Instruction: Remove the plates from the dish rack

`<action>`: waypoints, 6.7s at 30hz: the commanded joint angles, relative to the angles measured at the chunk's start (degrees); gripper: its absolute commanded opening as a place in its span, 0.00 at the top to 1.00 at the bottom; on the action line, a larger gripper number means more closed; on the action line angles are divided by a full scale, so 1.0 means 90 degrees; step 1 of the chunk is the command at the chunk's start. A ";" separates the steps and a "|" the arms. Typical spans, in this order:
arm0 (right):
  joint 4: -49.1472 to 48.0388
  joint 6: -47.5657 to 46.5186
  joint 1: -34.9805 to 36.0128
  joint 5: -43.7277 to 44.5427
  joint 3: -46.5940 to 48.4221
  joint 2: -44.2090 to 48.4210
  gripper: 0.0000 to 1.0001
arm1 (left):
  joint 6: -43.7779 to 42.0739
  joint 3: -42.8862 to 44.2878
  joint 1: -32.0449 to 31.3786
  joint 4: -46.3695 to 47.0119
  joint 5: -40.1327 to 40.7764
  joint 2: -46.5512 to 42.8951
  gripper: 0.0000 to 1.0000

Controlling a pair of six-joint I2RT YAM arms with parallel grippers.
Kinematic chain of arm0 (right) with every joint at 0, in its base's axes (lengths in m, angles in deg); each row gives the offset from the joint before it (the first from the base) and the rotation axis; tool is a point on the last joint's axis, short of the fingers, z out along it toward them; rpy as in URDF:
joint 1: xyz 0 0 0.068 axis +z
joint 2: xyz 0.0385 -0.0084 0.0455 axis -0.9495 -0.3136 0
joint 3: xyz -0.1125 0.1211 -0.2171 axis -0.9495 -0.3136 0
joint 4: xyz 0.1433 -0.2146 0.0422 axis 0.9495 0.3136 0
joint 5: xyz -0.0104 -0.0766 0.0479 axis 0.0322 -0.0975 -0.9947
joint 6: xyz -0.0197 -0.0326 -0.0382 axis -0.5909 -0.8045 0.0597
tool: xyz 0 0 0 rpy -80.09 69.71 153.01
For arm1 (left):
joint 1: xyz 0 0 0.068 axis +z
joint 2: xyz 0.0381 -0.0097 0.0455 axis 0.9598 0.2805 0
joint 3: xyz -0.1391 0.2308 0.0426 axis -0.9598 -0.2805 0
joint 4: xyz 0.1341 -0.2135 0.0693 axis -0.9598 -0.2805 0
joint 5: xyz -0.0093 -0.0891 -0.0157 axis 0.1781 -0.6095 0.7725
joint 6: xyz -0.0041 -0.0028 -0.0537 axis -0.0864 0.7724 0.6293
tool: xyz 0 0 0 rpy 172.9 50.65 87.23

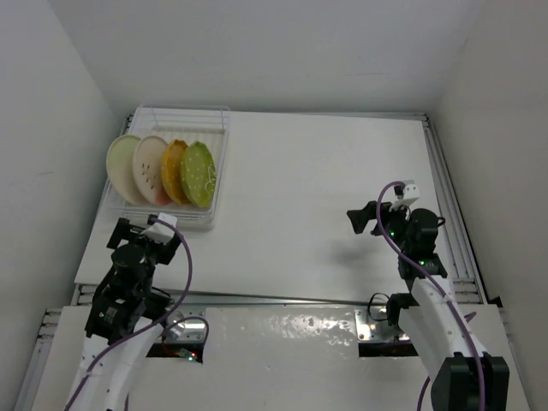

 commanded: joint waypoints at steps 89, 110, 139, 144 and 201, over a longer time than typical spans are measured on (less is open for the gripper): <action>0.0296 0.0721 0.0020 -0.1276 0.1670 -0.1184 0.01 | 0.3733 0.9109 -0.0042 -0.0142 -0.0995 0.9268 1.00; -0.0182 0.1824 0.0059 -0.1784 0.3118 -0.2913 0.06 | 0.4903 0.8845 -0.0570 0.1741 -0.4913 1.1258 1.00; -0.0417 0.2674 0.0059 -0.1442 0.2062 -0.2347 0.07 | 0.9718 0.9939 -0.0433 0.4897 -0.5012 1.5156 0.86; 0.0082 0.2411 0.0059 -0.1335 0.2209 -0.2201 0.07 | 0.9885 1.0154 -0.0404 0.4663 -0.4642 1.5469 0.61; 0.1596 0.0457 0.0235 -0.1461 0.1819 -0.1565 0.10 | 0.1985 0.8748 0.0064 -0.2087 0.2157 1.0390 0.01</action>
